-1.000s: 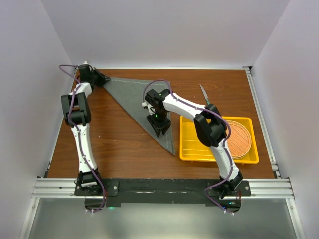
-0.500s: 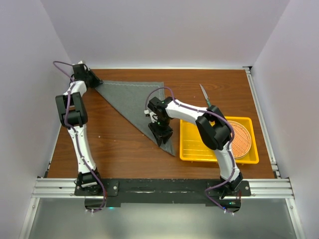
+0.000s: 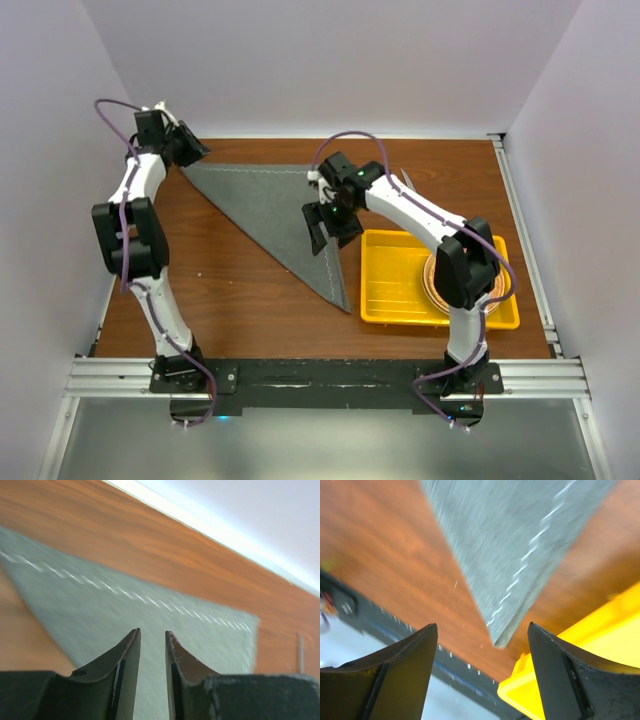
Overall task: Fold the napkin, place the utensils inside, and roll it up
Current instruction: Fold the napkin
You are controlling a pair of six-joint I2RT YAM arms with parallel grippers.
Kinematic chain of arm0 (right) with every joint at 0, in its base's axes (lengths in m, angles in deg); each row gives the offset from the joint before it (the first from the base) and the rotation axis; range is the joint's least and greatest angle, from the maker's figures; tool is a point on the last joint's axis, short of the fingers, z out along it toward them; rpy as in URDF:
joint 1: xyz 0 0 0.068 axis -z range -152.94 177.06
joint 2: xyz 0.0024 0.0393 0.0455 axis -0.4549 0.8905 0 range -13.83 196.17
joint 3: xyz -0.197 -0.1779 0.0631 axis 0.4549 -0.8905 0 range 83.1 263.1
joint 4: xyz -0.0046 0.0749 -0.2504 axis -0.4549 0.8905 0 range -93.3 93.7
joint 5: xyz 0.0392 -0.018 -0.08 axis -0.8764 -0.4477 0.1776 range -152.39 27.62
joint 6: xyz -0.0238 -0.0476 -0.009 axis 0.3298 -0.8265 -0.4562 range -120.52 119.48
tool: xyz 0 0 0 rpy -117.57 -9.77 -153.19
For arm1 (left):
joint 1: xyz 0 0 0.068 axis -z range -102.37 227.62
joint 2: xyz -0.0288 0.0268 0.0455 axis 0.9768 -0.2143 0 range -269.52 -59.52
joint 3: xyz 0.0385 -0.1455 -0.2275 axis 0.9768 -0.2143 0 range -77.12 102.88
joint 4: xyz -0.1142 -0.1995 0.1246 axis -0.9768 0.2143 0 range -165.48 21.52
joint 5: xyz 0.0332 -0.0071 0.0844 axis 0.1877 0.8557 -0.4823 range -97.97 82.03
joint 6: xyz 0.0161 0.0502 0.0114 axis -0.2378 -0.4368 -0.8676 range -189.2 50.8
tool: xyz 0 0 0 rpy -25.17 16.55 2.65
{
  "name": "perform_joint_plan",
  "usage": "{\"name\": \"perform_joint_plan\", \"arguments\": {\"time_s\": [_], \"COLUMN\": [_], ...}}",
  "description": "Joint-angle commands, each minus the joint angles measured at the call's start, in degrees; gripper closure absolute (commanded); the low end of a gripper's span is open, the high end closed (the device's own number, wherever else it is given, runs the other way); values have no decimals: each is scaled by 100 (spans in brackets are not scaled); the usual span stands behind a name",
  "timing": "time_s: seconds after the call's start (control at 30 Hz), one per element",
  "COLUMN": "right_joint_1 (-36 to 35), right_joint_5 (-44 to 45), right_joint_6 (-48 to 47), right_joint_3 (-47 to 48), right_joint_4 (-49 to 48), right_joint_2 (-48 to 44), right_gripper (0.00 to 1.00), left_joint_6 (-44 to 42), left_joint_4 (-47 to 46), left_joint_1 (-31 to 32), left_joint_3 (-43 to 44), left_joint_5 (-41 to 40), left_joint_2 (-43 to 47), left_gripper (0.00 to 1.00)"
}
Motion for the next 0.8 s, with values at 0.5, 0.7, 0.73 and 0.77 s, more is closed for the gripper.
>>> {"name": "perform_joint_plan", "arguments": {"time_s": [0.5, 0.7, 0.73, 0.77], "right_joint_1": [2520, 2969, 3038, 3074], "right_joint_5": [1649, 1834, 1817, 1704], "right_joint_6": [-630, -1317, -1370, -1440], "right_joint_3": [2208, 1688, 1688, 1654], "right_joint_4": [-262, -571, -553, -561], "right_joint_2": [1387, 1440, 1519, 1563], "right_gripper": [9, 12, 13, 14], "left_joint_6": [311, 408, 364, 320], "left_joint_4": [1073, 1724, 1804, 1900], "left_joint_1": [1746, 1746, 1746, 1746], "left_joint_3": [-4968, -4645, -4495, -4111], "left_joint_5": [336, 20, -25, -51], "left_joint_2": [6187, 6499, 6411, 6314], "left_gripper": [56, 56, 55, 55]}}
